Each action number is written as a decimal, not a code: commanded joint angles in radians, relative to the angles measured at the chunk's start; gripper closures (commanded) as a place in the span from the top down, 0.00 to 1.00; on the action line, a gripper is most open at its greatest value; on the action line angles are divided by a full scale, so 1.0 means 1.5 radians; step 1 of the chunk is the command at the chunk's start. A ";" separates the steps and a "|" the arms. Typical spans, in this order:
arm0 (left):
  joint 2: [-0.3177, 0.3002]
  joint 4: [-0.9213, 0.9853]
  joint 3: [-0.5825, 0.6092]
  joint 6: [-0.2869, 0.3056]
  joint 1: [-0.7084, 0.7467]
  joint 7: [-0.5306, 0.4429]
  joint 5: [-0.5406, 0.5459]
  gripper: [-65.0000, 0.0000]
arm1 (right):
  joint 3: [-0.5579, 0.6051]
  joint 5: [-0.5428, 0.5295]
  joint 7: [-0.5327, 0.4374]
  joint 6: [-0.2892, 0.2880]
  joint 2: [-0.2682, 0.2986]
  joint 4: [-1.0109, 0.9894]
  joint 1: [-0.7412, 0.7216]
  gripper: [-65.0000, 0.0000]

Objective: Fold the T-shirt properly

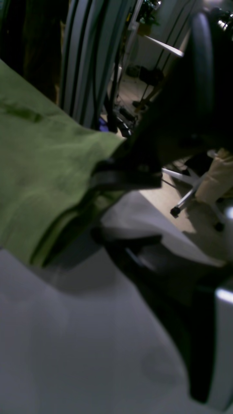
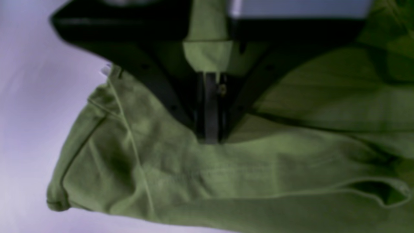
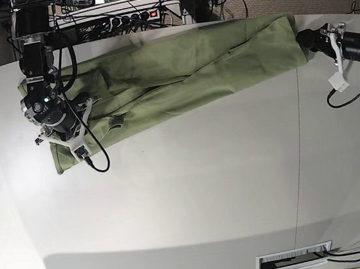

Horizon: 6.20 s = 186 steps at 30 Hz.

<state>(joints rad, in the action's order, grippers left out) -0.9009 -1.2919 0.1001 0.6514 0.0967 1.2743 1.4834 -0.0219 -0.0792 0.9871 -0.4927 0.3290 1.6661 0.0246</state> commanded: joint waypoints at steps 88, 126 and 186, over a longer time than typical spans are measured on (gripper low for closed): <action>0.212 -0.349 -0.074 0.003 -0.099 0.008 0.000 0.00 | 0.011 0.069 -0.031 0.038 -0.147 0.009 -0.018 0.00; 0.322 -0.349 -0.072 0.031 -0.038 0.014 0.000 0.00 | 0.009 0.068 0.040 0.038 -0.145 0.116 -0.018 0.00; 0.326 -0.292 0.111 -0.087 -0.031 -0.291 -0.592 0.00 | -0.278 -0.373 0.150 -0.023 -0.010 0.003 -0.045 0.40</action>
<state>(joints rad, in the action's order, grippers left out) -0.4072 -1.7168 0.2718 0.5194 0.0578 0.8547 0.5838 -0.4320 -0.6186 1.2373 -0.5209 0.2939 1.6527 -0.0200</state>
